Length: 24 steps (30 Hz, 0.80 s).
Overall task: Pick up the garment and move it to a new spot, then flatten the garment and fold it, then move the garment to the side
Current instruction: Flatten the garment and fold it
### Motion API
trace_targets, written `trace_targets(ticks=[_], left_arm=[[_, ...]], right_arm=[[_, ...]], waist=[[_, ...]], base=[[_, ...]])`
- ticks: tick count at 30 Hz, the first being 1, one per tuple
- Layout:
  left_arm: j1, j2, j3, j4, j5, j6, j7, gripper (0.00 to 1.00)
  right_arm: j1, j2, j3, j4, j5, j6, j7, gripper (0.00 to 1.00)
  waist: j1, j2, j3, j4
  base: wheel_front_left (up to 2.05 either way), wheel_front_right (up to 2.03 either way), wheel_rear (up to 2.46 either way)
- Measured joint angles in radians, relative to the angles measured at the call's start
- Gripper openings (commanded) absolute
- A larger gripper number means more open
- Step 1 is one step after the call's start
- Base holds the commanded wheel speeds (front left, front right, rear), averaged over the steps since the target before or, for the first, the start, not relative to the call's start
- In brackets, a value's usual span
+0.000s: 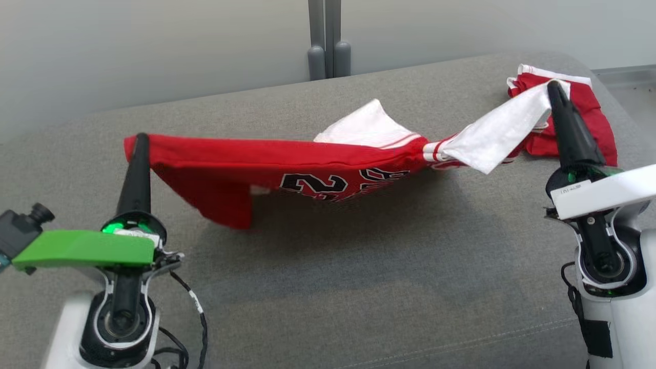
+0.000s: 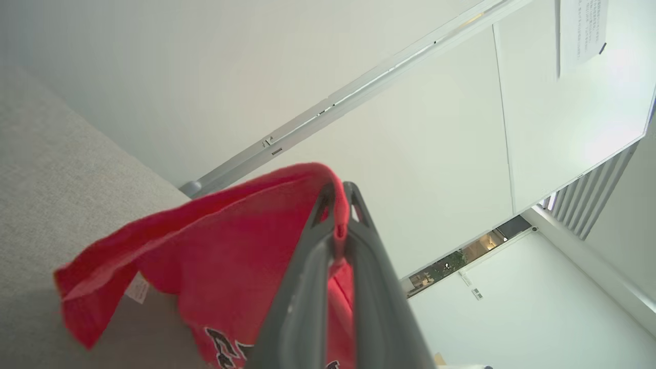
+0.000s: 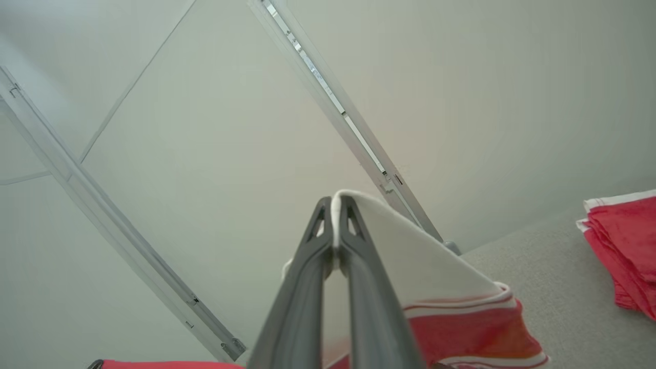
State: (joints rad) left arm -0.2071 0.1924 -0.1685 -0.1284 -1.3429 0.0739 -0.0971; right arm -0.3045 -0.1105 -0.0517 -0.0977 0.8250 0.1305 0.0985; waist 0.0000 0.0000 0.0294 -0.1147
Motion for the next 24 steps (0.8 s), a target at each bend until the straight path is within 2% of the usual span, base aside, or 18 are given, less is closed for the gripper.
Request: trace_targets(ticks=[5, 6, 10, 19, 24], left_arm=[[-0.076, 0.042, 0.022, -0.151, 0.0, 0.088, 0.047, 0.0], [-0.122, 0.052, 0.032, -0.202, 0.0, 0.122, 0.067, 0.0], [-0.237, 0.08, 0.037, -0.265, 0.0, 0.191, 0.119, 0.0], [-0.488, 0.195, 0.038, -0.149, 0.039, 0.284, 0.235, 0.0], [-0.586, 0.217, 0.03, -0.06, 0.044, 0.318, 0.282, 0.0]], right_arm=[[-0.078, 0.016, -0.023, -0.04, 0.014, 0.0, 0.034, 0.0], [-0.113, 0.023, -0.032, -0.056, 0.017, 0.0, 0.052, 0.0], [-0.195, 0.032, -0.047, -0.081, 0.001, 0.0, 0.087, 0.0], [-0.417, 0.055, -0.054, -0.07, -0.046, 0.0, 0.131, 0.0], [-0.518, 0.058, -0.061, -0.012, -0.062, 0.0, 0.156, 0.0]], waist=[[0.0, 0.0, -0.034, -0.003], [0.0, 0.0, -0.042, -0.004], [0.0, 0.0, -0.047, -0.008], [0.0, 0.0, -0.008, -0.02], [0.0, 0.0, 0.036, -0.024]], base=[[0.0, 0.0, 0.0], [0.0, 0.0, 0.0], [0.0, 0.0, 0.0], [0.0, 0.0, 0.0], [0.0, 0.0, 0.0]])
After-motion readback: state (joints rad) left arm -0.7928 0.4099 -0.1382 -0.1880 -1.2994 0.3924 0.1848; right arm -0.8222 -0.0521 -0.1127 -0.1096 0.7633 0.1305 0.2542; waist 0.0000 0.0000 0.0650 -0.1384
